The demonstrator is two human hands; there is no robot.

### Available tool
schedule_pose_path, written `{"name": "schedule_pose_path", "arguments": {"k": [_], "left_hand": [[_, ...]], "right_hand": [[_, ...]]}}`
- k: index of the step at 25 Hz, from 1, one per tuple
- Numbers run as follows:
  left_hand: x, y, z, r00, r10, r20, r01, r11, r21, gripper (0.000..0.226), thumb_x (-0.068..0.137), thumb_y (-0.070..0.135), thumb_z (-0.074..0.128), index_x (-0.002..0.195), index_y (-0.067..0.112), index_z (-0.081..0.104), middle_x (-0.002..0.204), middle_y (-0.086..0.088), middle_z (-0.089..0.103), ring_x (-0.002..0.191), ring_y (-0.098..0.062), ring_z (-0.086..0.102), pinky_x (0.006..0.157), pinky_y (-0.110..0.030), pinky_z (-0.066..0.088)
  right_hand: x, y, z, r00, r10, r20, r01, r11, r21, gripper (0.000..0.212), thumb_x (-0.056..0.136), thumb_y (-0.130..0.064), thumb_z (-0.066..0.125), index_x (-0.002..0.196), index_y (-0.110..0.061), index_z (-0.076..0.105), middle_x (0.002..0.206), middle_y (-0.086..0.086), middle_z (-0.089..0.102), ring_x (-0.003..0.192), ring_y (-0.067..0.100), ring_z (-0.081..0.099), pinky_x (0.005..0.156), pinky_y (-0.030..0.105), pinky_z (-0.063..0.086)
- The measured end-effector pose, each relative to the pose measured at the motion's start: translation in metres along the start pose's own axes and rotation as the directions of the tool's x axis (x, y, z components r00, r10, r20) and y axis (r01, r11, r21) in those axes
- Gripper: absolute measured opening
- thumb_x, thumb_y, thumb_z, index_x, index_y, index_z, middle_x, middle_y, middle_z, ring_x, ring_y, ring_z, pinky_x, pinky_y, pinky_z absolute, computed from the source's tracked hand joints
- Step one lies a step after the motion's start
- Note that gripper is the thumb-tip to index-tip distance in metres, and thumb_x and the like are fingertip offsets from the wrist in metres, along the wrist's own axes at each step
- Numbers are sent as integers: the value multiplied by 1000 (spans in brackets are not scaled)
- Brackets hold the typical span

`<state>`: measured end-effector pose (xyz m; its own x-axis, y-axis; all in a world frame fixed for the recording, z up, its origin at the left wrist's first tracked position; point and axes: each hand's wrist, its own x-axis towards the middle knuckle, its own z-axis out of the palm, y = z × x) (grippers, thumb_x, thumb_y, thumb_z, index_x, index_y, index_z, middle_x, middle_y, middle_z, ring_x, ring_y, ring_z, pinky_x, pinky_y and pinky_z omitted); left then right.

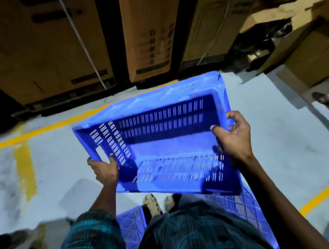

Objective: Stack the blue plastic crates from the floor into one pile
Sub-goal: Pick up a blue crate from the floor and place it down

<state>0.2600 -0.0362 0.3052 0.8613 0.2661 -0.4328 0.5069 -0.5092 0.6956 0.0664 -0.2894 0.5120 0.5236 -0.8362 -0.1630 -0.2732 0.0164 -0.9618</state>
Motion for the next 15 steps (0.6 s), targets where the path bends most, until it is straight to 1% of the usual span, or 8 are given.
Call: {"name": "schedule_pose_path", "arguments": {"k": [1,2,3,5,7,9,12,15], "left_hand": [[6,-1,0,1000,-16,18,16,1000,-16,72,89,34,65,141,1,29,135,-31,50,122,-47,51,102,-51,38],[10,0,1,998,-34,47,36,999,-32,67,89,36,65,136,0,34,129,-31,54,119,-46,54,99,-49,40],[14,5,3,995,-59,75,62,997,-47,64,89,39,65,131,-2,39,124,-30,57,116,-46,56,97,-47,42],[18,16,10,985,-142,97,150,985,-81,69,86,46,68,129,-1,40,127,-28,56,117,-43,56,98,-46,44],[22,25,22,974,-203,103,212,974,-83,75,82,49,71,130,0,39,133,-27,54,121,-42,55,101,-45,45],[26,40,29,973,-208,97,213,976,-50,73,81,51,71,125,1,42,129,-26,55,118,-42,56,100,-46,46],[44,71,38,986,-149,81,152,988,-30,69,80,53,71,117,4,42,120,-25,58,109,-41,59,95,-48,49],[68,103,42,990,-141,-9,141,990,10,65,83,48,70,121,4,43,122,-27,58,111,-44,59,95,-47,48]], "right_hand": [[8,0,1,1000,-14,0,14,1000,-12,39,80,-4,66,80,-39,49,58,-3,60,42,13,41,54,41,43],[19,-2,3,999,-36,-25,35,999,-25,37,81,-7,67,80,-39,49,60,0,62,43,15,43,53,40,43],[32,0,7,996,-62,-68,59,997,-41,31,80,-14,69,82,-38,49,67,9,64,47,18,46,51,39,43],[61,12,15,982,-109,-152,88,987,-138,21,80,-27,70,87,-33,51,76,24,66,52,21,50,50,37,44],[98,25,22,973,-95,-210,50,977,-208,16,83,-29,66,91,-27,53,71,23,66,51,21,50,51,32,44],[141,38,25,977,-78,-200,22,964,-266,16,85,-30,63,97,-22,55,66,15,66,55,23,56,58,33,48],[204,47,31,977,-66,-204,-21,916,-400,27,87,-33,58,108,-17,58,70,5,63,74,34,64,70,37,48],[247,47,47,979,-66,-195,-47,851,-523,34,89,-33,55,116,-13,57,83,14,68,85,37,64,73,37,44]]}}
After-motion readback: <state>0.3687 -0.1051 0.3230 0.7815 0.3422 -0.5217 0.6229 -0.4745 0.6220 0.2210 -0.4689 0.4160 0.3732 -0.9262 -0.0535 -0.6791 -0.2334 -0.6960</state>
